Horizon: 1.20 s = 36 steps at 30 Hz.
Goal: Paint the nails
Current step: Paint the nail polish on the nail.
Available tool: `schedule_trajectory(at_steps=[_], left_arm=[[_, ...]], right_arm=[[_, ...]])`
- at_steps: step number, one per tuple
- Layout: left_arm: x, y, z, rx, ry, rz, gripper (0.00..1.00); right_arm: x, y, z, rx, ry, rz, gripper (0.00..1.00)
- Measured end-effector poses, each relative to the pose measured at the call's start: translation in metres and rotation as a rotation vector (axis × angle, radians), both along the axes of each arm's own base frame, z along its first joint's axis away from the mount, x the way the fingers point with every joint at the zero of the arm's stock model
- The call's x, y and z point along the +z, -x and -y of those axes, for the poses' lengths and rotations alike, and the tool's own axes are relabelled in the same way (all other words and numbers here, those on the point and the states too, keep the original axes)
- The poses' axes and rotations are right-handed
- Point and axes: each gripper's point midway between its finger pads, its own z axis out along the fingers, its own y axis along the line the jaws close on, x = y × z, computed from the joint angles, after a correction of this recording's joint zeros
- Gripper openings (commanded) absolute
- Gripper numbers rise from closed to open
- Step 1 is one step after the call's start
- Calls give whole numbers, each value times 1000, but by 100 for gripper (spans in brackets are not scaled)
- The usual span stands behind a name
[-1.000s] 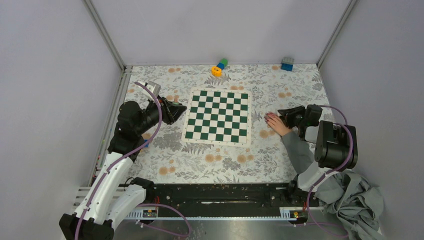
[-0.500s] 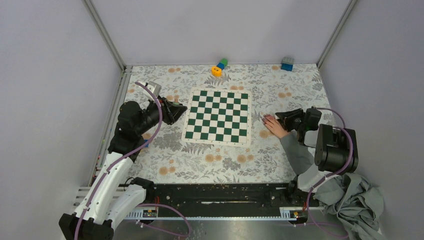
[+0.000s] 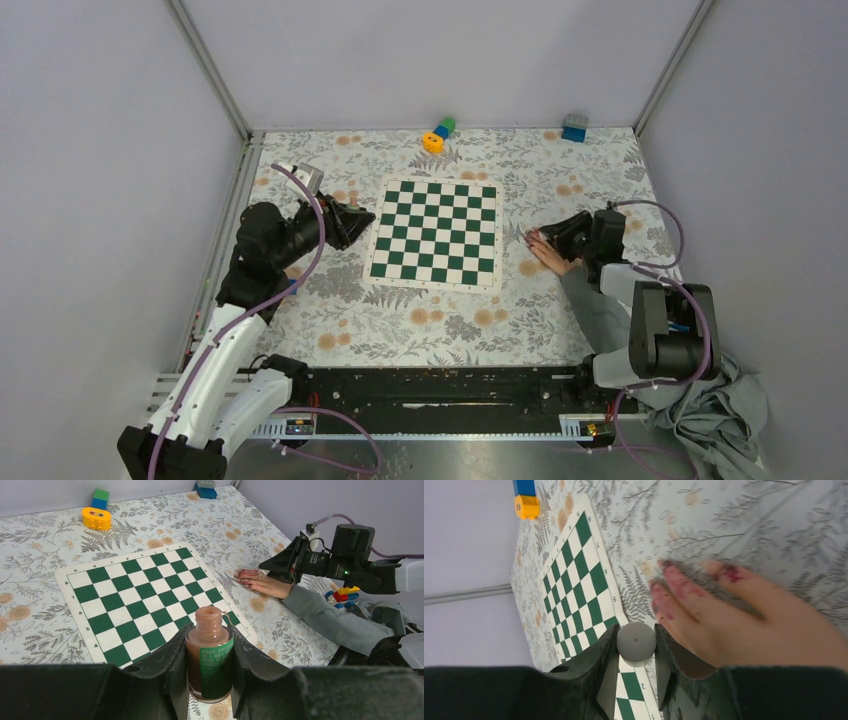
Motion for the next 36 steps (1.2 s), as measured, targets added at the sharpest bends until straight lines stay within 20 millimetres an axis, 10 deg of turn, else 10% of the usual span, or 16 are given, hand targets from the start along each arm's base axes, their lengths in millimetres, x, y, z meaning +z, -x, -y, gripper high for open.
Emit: schedule_trajectory(at_steps=[11,36], left_arm=[[-5,-3,1,0,-5,-16,0],[-8,-5,2,0,-8,-28,0]], right_arm=[[33,-38,-10,29,310,55,0],[-10,-63,-21,60,582,-144,0]])
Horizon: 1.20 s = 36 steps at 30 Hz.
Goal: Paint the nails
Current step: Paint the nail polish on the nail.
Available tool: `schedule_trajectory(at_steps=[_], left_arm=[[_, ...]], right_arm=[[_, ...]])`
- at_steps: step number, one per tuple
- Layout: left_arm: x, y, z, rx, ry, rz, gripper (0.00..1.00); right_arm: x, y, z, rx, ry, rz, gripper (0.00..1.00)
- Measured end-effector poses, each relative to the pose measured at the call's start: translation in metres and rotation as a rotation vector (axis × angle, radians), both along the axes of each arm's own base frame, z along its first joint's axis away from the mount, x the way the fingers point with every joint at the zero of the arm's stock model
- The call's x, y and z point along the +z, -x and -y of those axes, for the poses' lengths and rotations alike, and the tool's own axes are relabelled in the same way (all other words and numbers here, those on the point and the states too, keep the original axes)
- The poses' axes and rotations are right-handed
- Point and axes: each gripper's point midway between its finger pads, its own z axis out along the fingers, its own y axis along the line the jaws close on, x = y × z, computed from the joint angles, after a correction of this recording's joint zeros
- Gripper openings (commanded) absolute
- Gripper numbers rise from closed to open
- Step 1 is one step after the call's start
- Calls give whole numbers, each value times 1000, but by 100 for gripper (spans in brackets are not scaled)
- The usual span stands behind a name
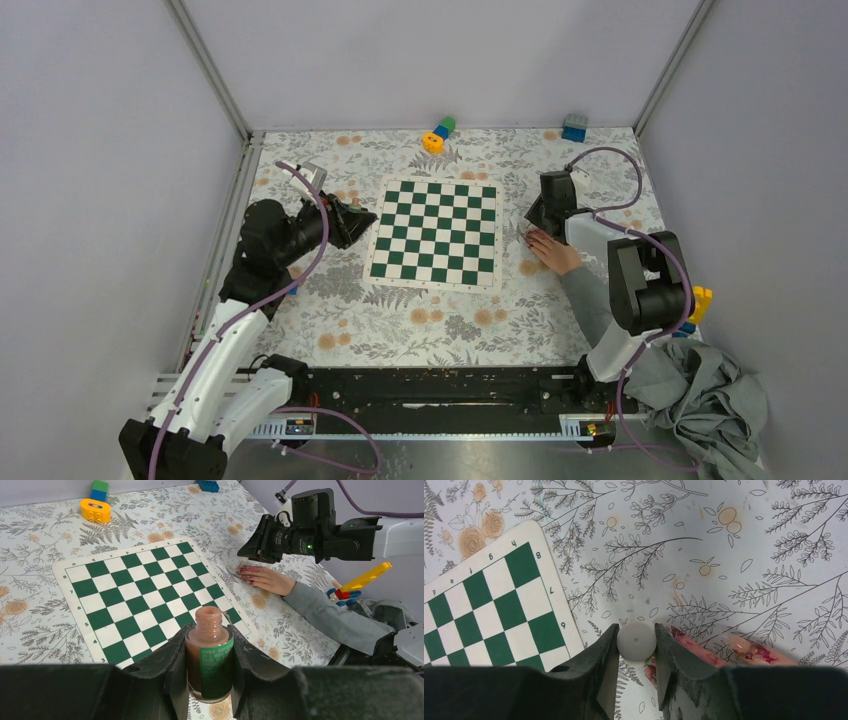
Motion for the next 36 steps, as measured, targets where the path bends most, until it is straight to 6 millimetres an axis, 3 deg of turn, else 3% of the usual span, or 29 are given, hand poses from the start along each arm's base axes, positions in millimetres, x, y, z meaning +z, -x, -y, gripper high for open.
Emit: schedule_trajectory(at_steps=[13,36], left_arm=[[0,0,0,1,0,0,0],[0,0,0,1,-1,1,0]], right_arm=[[-18,6,-3,-2,56,-76,0],[-14,1,-4,-20,62,-99,0]])
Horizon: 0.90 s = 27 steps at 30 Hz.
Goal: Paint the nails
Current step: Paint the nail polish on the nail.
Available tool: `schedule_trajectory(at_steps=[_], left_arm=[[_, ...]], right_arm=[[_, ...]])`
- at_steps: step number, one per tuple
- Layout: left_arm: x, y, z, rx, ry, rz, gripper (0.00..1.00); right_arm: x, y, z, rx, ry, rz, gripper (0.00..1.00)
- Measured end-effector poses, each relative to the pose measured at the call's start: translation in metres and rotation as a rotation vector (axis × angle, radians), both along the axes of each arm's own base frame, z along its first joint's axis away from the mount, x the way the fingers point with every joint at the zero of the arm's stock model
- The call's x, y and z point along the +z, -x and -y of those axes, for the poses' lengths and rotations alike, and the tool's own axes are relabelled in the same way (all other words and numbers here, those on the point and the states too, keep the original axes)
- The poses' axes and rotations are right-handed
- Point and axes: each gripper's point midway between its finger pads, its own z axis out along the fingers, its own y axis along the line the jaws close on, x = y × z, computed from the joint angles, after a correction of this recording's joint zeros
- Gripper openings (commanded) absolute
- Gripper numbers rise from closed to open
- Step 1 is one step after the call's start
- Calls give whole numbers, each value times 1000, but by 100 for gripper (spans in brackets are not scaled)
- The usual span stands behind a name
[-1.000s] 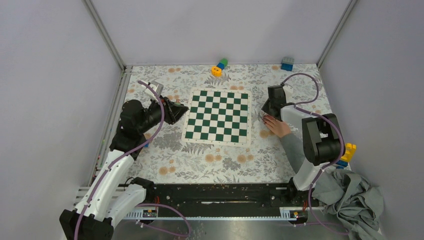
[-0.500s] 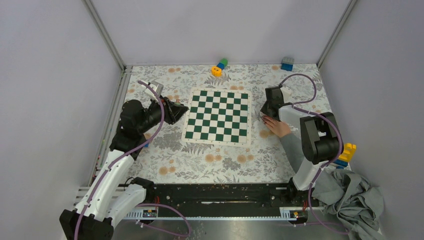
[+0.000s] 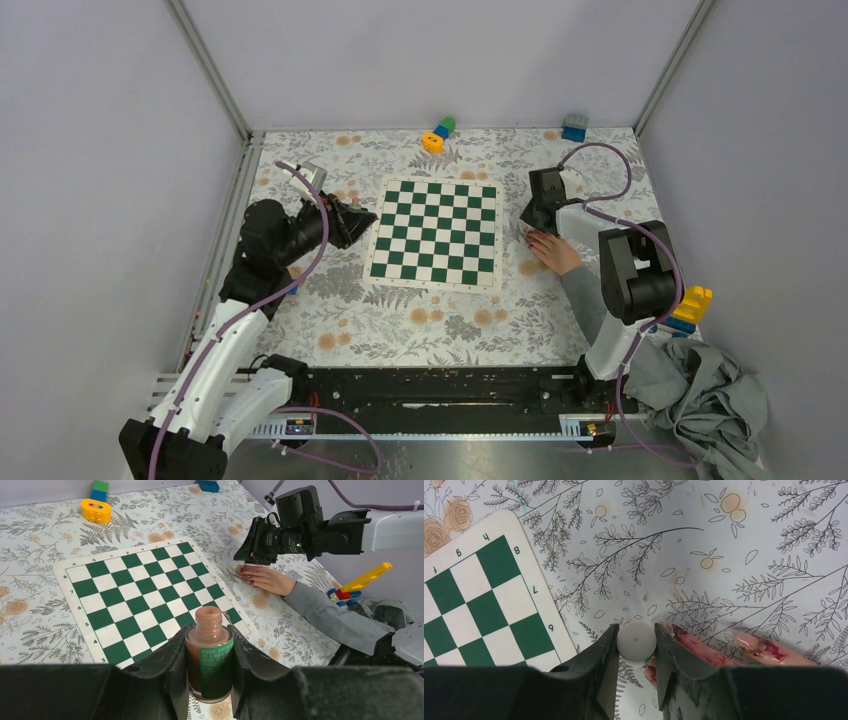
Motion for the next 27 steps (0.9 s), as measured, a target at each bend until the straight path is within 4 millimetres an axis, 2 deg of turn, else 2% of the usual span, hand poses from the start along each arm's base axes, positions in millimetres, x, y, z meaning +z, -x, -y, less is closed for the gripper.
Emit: schedule_trajectory(at_steps=[27], left_arm=[[0,0,0,1,0,0,0]], right_arm=[[-3,3,9,-37,50,-56,0]])
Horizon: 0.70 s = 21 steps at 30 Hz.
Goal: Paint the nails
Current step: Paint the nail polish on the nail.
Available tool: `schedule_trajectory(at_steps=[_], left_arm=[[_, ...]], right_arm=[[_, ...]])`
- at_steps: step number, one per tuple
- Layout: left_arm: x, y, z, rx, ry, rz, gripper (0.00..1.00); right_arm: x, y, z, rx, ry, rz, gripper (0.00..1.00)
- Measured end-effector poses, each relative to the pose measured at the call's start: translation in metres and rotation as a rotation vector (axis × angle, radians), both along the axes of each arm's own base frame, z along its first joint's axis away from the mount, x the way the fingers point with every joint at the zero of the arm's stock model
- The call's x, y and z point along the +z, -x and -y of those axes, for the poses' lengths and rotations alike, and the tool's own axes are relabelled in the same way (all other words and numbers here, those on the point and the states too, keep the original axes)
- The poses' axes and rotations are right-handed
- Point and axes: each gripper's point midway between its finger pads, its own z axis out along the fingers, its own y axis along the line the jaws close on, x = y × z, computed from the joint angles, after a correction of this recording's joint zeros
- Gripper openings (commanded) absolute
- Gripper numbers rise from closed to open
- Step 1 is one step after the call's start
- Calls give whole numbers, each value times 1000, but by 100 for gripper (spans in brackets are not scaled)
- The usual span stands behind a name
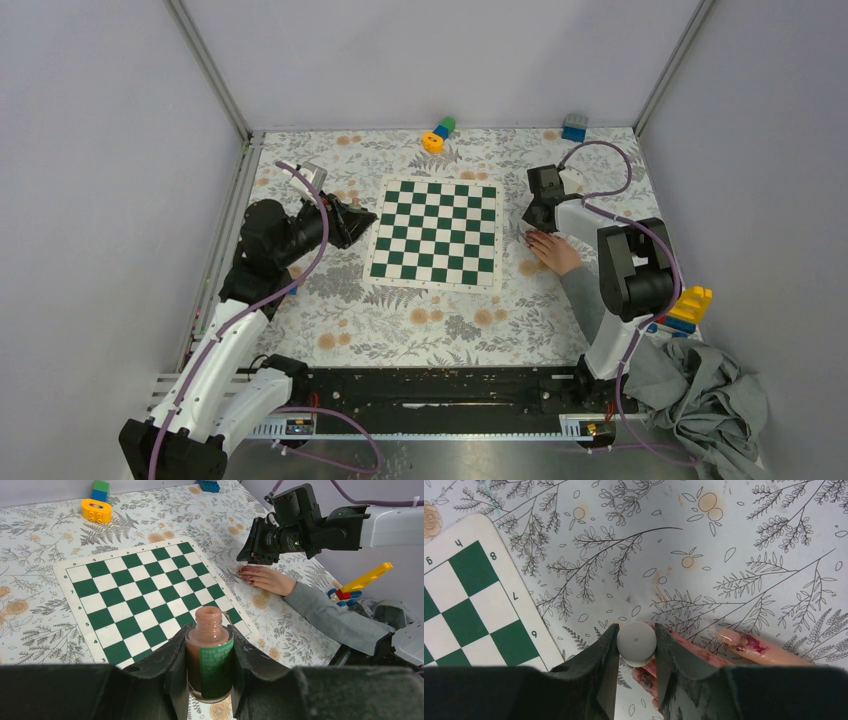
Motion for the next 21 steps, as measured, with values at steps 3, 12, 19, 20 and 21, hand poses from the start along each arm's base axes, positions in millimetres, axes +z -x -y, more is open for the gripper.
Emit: schedule_trajectory(at_steps=[3,12,19,20,21], left_arm=[[0,0,0,2,0,0,0],[0,-1,-1,4,-1,0,0],[0,-1,-1,5,-1,1,0],[0,-1,-1,5,-1,1,0],[0,-1,-1,5,-1,1,0]], right_arm=[[2,-3,-1,0,-5,17,0],[9,-10,-5,-7,-36,65,0],[9,-10,-6,-22,-48,70,0],[9,-10,-6,-24,-49,69,0],[9,-10,-6,-25,-50,68,0]])
